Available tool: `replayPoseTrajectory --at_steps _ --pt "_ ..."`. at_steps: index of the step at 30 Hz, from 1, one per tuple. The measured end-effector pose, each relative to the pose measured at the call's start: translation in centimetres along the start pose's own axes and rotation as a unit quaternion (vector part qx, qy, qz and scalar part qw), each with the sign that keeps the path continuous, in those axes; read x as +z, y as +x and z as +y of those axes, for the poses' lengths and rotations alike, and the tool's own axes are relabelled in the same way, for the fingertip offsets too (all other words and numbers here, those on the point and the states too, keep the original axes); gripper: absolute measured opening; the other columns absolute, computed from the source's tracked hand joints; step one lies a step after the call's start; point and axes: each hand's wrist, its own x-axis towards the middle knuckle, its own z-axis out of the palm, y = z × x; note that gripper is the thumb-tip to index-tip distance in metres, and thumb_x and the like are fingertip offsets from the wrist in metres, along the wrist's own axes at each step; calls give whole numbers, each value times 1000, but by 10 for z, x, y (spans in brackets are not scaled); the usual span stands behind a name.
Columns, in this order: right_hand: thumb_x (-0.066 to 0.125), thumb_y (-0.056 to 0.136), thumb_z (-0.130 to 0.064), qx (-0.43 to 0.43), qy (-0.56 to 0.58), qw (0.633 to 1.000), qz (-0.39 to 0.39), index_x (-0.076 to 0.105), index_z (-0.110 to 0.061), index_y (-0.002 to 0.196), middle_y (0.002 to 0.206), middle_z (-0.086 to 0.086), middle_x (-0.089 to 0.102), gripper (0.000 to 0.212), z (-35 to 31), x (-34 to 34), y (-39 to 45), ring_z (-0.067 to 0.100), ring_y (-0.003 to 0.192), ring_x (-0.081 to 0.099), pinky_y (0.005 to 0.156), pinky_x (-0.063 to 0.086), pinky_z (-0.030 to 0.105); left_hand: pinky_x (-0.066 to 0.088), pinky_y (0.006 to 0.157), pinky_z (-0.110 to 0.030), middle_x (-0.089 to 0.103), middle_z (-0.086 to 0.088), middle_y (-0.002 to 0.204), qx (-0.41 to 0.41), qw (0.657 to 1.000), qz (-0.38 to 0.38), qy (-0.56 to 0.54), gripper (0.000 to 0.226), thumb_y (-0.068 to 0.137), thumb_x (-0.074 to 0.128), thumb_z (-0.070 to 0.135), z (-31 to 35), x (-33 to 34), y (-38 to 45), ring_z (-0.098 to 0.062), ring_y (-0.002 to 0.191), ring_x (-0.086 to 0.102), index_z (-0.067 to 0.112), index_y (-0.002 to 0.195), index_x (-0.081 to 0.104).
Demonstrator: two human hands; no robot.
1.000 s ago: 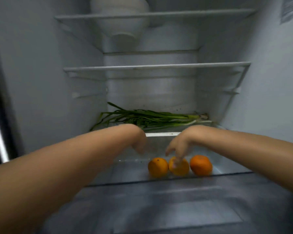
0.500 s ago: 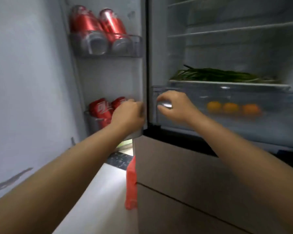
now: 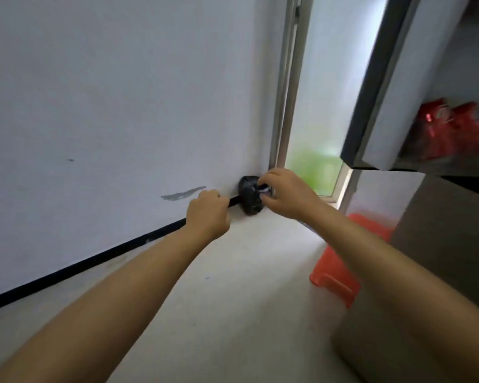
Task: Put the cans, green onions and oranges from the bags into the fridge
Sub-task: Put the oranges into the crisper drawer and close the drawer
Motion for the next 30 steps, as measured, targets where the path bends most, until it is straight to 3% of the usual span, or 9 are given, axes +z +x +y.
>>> replayPoseTrajectory --at_steps 5,11,19,30 --pt "51 88 -19 -34 -16 999 -34 54 -6 124 128 13 56 38 -134 85 80 29 118 49 98 39 35 43 92 -34 50 -9 133 -45 998 -12 38 34 93 44 14 -173 6 -18 -28 123 45 10 125 54" --pt "49 90 -20 -10 -7 995 -101 49 -9 128 135 10 50 39 -248 172 163 26 123 46 100 39 37 42 91 -33 50 -10 131 -91 993 -54 56 37 93 41 12 -340 20 -27 -28 122 43 10 128 51" --pt "48 90 -20 9 8 988 -156 50 -9 127 133 10 51 38 -335 304 283 27 121 48 101 42 40 40 92 -33 50 -10 131 -63 992 -94 50 38 92 40 9 -516 75 22 -28 122 42 9 130 47" --pt "47 91 -17 114 81 970 -198 53 -6 124 130 13 53 35 -443 460 443 29 120 48 99 41 38 40 91 -33 51 -9 130 -6 978 -201 52 37 94 40 11 -754 143 113 -27 122 44 9 130 49"
